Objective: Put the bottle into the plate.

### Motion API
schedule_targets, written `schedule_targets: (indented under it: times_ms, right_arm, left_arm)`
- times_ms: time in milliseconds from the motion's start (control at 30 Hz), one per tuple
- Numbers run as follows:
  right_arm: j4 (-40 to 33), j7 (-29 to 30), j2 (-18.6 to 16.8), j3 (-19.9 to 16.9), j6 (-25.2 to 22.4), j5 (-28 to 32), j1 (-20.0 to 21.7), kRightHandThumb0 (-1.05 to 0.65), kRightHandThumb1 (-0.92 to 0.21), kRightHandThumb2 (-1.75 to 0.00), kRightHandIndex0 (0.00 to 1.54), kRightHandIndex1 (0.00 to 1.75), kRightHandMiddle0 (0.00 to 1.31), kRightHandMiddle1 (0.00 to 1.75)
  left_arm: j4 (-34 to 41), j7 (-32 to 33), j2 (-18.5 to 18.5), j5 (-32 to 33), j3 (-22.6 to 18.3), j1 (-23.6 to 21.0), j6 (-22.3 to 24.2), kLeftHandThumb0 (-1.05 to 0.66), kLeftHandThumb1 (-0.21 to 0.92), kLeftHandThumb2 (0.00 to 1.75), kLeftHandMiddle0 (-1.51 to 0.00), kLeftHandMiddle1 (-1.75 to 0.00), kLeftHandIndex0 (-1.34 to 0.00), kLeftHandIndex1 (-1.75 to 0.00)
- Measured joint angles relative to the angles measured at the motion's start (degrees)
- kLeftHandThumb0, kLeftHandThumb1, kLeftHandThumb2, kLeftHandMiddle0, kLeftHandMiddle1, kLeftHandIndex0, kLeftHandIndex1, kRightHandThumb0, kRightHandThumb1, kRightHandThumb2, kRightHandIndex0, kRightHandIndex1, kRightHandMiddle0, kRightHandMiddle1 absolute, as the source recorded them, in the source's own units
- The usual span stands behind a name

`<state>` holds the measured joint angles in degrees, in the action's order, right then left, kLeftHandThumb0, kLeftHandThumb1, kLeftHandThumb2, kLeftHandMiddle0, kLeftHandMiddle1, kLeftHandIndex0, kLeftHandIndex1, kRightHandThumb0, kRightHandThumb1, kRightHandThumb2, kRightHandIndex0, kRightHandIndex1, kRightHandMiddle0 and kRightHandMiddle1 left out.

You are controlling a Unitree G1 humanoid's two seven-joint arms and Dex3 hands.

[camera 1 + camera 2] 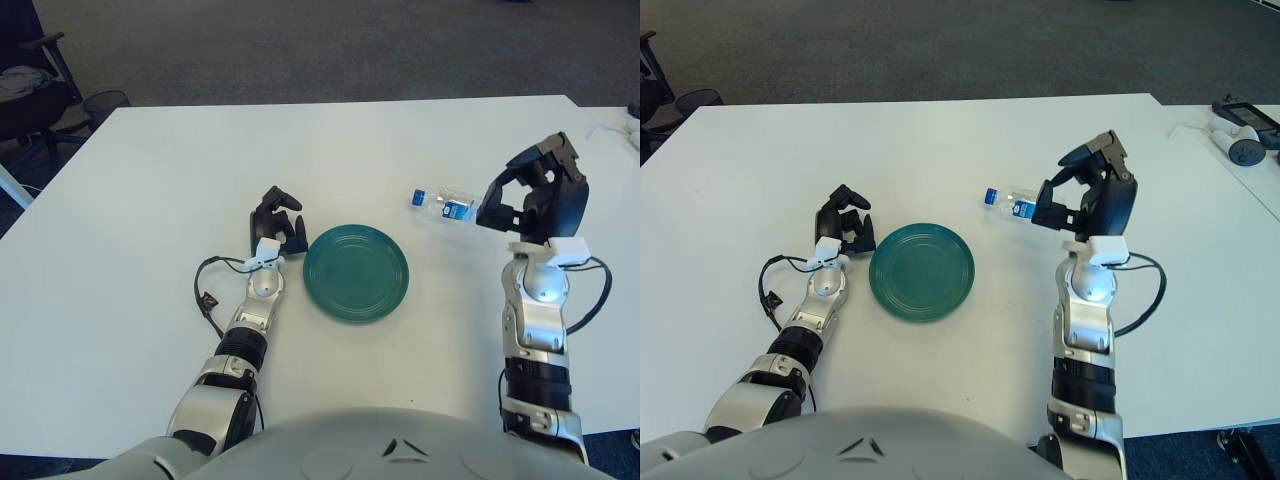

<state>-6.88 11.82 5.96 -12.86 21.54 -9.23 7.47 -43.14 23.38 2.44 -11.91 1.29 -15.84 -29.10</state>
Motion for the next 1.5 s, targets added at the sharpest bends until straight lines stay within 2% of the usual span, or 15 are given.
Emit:
schedule_targets:
  times_ms: [33,67,100,133,200,267,333,400,467,600,800,967,1233,1500]
  right_arm:
    - [0.28,-0.16,1.20,0.11,-0.08,-1.35,0.71,0.00,-0.30,-1.32,0.63,1.73,0.42,1.69]
    - [0.33,-0.42,2.33,0.33,-0.26,-2.63,1.09,-0.13,-0.36,-1.19,0.48,1.68,0.32,1.68]
    - [0.12,-0.94,3.51,0.61,-0.99,-4.37,1.37,-0.36,-0.45,-1.00,0.31,1.45,0.20,1.55]
    - [-0.32,-1.81,5.02,0.99,-2.29,-6.46,1.51,-0.50,-0.53,-0.84,0.20,1.30,0.13,1.47]
    - [-1.31,-3.78,7.59,1.92,-4.83,-9.81,1.48,-0.66,-0.62,-0.66,0.10,1.07,0.07,1.24]
    - [-2.12,-5.62,9.69,2.70,-7.03,-12.21,1.52,-0.76,-0.68,-0.54,0.05,0.90,0.03,1.05]
    - [-3.01,-7.41,11.20,3.64,-9.62,-14.12,2.04,-0.85,-0.78,-0.38,0.02,0.64,0.01,0.75]
    - [-3.37,-9.66,12.42,4.97,-12.20,-15.35,3.55,-0.90,-0.83,-0.30,0.01,0.45,0.01,0.55]
    - [-3.39,-11.36,13.62,5.88,-13.70,-15.96,5.17,-0.95,-0.87,-0.24,0.00,0.28,0.00,0.39]
    - [-3.42,-13.39,15.68,6.75,-14.04,-15.94,7.33,-1.00,-0.89,-0.18,0.00,0.09,0.00,0.21]
    - [0.12,-14.75,18.21,8.33,-13.32,-16.52,9.35,-1.04,-0.90,-0.14,0.00,0.01,0.00,0.05]
    - [1.24,-16.36,20.22,9.65,-14.99,-18.10,9.44,-1.05,-0.91,-0.13,0.00,0.00,0.00,0.01]
    - [1.41,-25.94,26.33,14.21,-22.03,-23.69,10.70,-1.05,-0.92,-0.12,0.00,0.00,0.00,0.00]
    - [2.66,-37.56,31.95,19.08,-23.78,-25.11,14.26,-1.05,-0.92,-0.14,0.00,0.00,0.00,0.00]
  left_arm:
    - [-0.05,-0.02,0.00,0.01,-0.01,-0.07,-0.01,-0.57,0.08,1.60,-1.32,-1.75,-0.80,-1.75]
    - [-0.10,-0.02,0.00,0.02,0.01,-0.14,-0.03,-0.57,0.08,1.60,-1.32,-1.75,-0.80,-1.75]
    - [-0.14,-0.03,0.03,0.02,0.02,-0.22,-0.03,-0.57,0.08,1.60,-1.32,-1.75,-0.80,-1.75]
    - [-0.18,-0.03,0.07,0.01,0.03,-0.29,-0.03,-0.57,0.08,1.60,-1.32,-1.75,-0.80,-1.75]
    - [-0.20,-0.02,0.10,0.01,0.04,-0.37,-0.01,-0.58,0.08,1.61,-1.32,-1.75,-0.81,-1.75]
    - [-0.24,0.00,0.09,0.00,0.02,-0.40,0.02,-0.58,0.07,1.62,-1.32,-1.75,-0.82,-1.75]
    - [-0.26,0.08,0.05,0.00,0.01,-0.34,0.05,-0.58,0.07,1.62,-1.32,-1.75,-0.82,-1.75]
    - [-0.29,0.22,-0.07,0.00,-0.10,-0.23,0.09,-0.58,0.07,1.62,-1.32,-1.75,-0.82,-1.75]
    - [-0.33,0.21,-0.08,0.00,-0.08,-0.24,0.23,-0.58,0.06,1.63,-1.33,-1.75,-0.82,-1.75]
    - [-0.30,0.12,0.12,0.10,-0.06,-0.22,0.29,-0.58,0.06,1.63,-1.33,-1.75,-0.82,-1.75]
    - [-0.39,-0.01,0.19,0.19,-0.05,-0.48,0.32,-0.58,0.07,1.63,-1.33,-1.75,-0.82,-1.75]
    - [-0.77,0.02,0.13,0.19,-0.10,-0.58,0.04,-0.59,0.06,1.63,-1.33,-1.75,-0.83,-1.75]
    - [-1.59,0.07,0.08,0.19,-0.14,-0.84,-0.35,-0.59,0.05,1.64,-1.34,-1.75,-0.84,-1.75]
    - [-1.62,-0.45,0.06,0.58,-0.23,-0.99,-0.39,-0.58,0.06,1.63,-1.35,-1.75,-0.82,-1.75]
